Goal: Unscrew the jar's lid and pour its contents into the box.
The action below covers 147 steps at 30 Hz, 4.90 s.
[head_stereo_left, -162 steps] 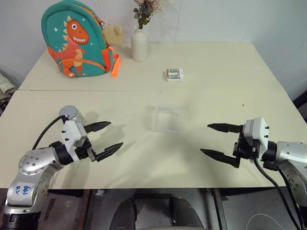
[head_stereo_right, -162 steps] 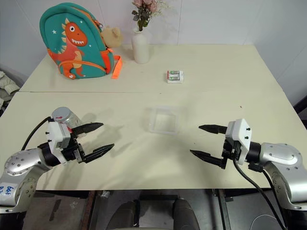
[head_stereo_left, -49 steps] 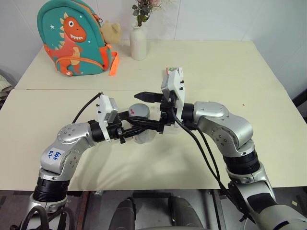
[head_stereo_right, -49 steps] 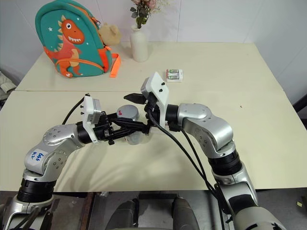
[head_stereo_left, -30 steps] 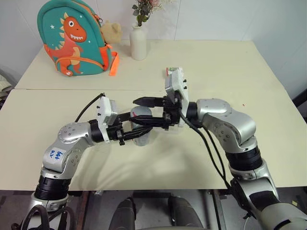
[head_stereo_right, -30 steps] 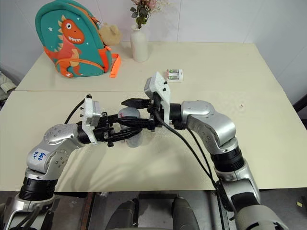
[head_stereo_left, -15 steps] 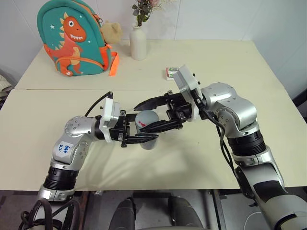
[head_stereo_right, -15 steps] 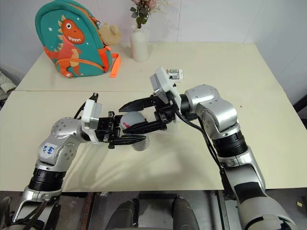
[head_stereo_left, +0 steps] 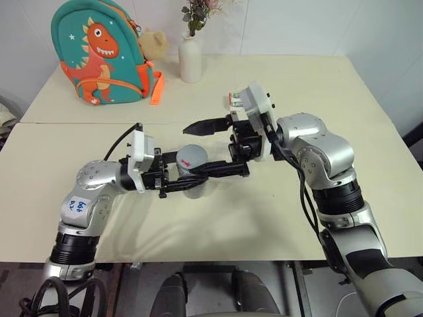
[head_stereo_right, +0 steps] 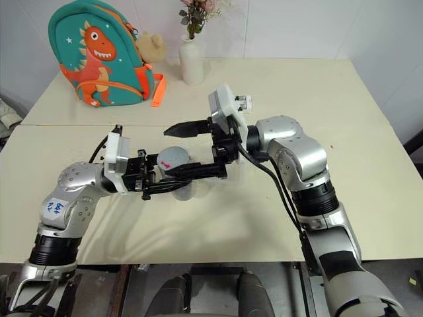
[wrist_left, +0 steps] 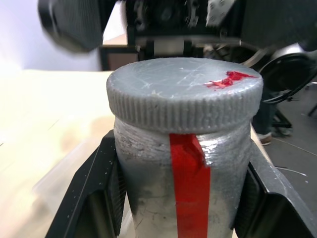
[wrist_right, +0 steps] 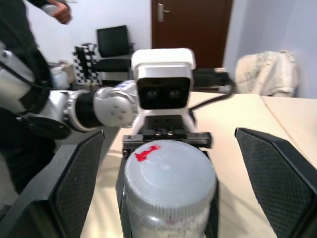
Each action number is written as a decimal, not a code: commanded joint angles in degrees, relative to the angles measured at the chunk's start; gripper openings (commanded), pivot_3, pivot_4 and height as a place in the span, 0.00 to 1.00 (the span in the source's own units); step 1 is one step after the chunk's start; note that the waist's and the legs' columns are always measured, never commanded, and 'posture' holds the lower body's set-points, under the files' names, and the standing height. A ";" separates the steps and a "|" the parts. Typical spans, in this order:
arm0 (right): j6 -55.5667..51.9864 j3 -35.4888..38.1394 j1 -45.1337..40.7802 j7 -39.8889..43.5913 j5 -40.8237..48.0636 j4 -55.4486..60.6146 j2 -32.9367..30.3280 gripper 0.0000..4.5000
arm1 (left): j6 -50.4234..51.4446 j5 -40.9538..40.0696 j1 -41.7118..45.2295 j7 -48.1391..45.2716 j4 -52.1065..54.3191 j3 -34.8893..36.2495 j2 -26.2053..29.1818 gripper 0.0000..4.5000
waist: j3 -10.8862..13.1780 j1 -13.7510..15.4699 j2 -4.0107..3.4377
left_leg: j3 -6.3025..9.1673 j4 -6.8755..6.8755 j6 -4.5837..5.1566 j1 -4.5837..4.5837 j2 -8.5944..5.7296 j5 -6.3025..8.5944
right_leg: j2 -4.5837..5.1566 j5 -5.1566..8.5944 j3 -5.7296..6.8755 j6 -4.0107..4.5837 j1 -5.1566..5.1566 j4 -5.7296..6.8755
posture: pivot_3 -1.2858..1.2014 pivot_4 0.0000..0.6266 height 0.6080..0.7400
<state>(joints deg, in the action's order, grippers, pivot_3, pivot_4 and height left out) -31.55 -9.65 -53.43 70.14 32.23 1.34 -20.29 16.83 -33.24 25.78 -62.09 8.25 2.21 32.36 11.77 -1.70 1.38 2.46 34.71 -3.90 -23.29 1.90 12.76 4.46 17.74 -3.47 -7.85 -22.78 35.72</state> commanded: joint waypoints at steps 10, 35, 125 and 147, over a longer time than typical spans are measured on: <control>-0.41 -2.67 -0.26 -6.57 -2.58 2.12 3.73 0.99 | -0.43 -0.25 1.43 1.36 2.18 -0.29 -1.15 0.50 | 0.00 -0.09 0.00 | 0.00 0.01 -0.01 0.00 0.00 0.00 | 0.00 0.00 0.00 0.00 0.00 0.03 | 0.52 0.24 1.00; 3.89 3.29 -1.26 -1.73 -3.35 -8.24 -5.90 0.99 | -1.62 -0.84 0.61 0.40 2.18 0.17 -0.92 0.50 | 0.01 -0.05 -0.01 | 0.00 0.01 0.00 0.00 0.00 0.00 | 0.00 0.00 0.00 0.00 0.00 0.02 | 0.52 0.24 1.00; -3.31 3.59 -1.61 4.57 3.70 -3.38 -3.88 0.99 | -0.49 -0.63 0.66 0.06 1.99 1.01 -0.35 0.50 | 0.13 -0.09 -0.18 | 0.00 0.18 0.00 -0.01 0.01 0.00 | -0.02 0.01 -0.01 -0.02 -0.01 0.15 | 0.52 0.24 1.00; -2.48 -0.78 -2.34 1.80 0.23 -3.72 1.66 0.95 | 0.16 -0.71 1.03 1.19 2.58 0.22 -1.36 0.50 | 0.13 -0.10 -0.18 | 0.01 0.18 0.00 -0.01 0.01 0.00 | -0.03 0.01 -0.01 -0.02 -0.01 0.16 | 0.52 0.24 1.00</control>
<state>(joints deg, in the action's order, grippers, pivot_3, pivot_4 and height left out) -34.90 -10.91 -54.32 72.08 32.30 -2.85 -19.18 17.10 -33.20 26.45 -61.05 8.34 2.11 31.21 11.89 -1.79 1.20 2.47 34.90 -3.90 -23.30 1.91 12.76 4.43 17.75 -3.48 -7.87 -22.79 35.88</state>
